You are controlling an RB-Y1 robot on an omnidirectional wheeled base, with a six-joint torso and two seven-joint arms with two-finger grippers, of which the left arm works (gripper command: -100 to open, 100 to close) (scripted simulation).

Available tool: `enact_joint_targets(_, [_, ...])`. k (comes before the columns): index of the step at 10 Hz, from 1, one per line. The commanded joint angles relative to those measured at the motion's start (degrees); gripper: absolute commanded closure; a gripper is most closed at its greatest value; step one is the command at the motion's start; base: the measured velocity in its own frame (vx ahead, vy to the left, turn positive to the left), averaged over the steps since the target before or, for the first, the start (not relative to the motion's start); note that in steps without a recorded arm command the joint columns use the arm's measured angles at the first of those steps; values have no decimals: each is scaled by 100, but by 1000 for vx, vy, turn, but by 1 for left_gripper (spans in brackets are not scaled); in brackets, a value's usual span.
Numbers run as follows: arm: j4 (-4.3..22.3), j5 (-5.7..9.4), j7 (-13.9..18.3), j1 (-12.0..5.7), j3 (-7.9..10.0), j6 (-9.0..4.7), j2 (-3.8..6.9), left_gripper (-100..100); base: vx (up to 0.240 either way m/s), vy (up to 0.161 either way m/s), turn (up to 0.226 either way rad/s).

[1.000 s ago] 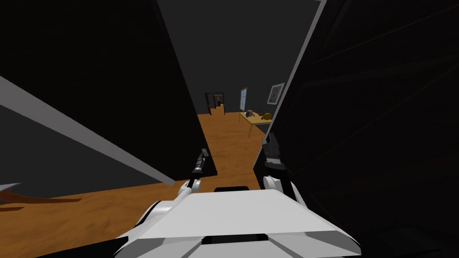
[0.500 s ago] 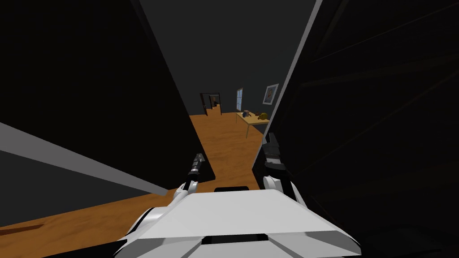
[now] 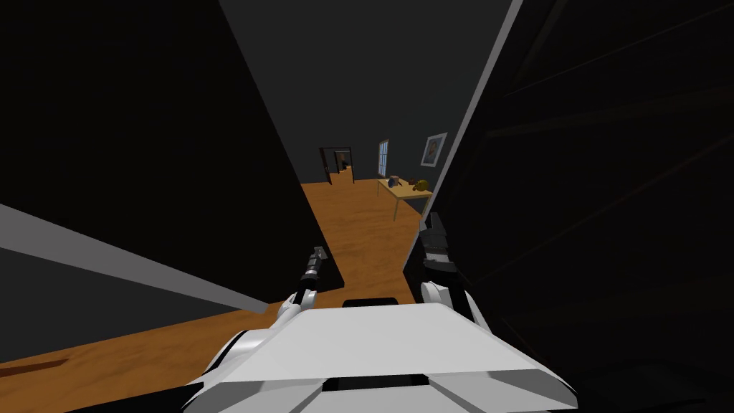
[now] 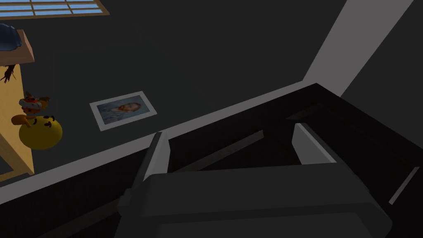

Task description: Pull the door open

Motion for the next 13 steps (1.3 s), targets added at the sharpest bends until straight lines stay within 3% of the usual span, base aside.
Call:
enact_joint_targets(1, [-4, 1, 2, -1, 1, -8, 0, 100, 0, 0, 0])
enact_joint_targets(5, [-9, -37, 27, 25, 22, -20, 6, 100, -72, 12, -64])
enact_joint_targets(13, [-66, -247, 181, 158, 151, -140, 50, 100, -232, 92, -234])
